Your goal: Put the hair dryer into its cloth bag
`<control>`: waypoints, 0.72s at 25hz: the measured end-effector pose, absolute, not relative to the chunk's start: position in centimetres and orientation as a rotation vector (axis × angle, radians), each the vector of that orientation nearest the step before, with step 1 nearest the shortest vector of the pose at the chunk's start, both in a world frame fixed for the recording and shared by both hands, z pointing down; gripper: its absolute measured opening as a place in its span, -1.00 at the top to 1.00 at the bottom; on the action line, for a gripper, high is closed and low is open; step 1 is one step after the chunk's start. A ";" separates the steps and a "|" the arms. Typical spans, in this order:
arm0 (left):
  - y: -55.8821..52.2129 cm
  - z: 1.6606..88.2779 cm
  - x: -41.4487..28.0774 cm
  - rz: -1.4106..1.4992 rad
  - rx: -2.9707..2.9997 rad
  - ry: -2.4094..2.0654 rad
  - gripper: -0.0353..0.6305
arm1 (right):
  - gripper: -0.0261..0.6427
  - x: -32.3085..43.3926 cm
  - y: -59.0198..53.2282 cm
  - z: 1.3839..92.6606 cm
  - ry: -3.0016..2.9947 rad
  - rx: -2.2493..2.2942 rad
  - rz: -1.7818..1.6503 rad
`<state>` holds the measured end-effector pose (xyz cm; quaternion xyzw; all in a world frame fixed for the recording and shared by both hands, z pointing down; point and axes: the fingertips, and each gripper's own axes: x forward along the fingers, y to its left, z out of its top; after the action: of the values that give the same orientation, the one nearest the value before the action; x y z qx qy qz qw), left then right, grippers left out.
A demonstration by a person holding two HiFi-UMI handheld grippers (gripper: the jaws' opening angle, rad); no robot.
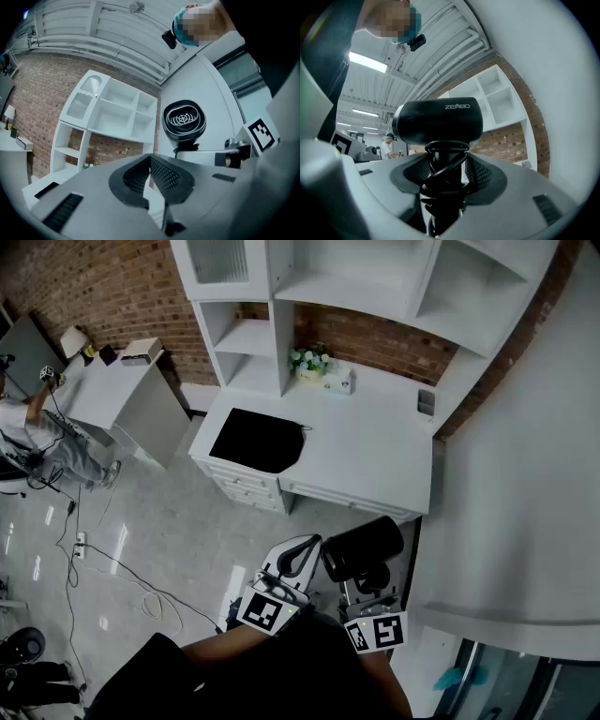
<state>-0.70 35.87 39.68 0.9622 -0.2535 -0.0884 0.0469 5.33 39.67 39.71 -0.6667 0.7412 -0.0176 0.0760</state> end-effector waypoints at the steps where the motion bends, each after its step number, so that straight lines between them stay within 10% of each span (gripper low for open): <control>1: 36.0 39.6 -0.5 -0.272 2.943 -0.768 0.84 | 0.21 5.4 39.8 39.6 2.225 -1.995 -0.044; 18: 37.1 40.6 1.4 -0.262 2.932 -0.853 0.84 | 0.20 7.6 40.9 40.0 2.273 -1.865 -0.026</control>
<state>1.38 37.09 40.56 0.9560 -0.2782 -0.0853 0.0386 7.57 40.90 39.97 -0.6311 0.7691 -0.0089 0.1006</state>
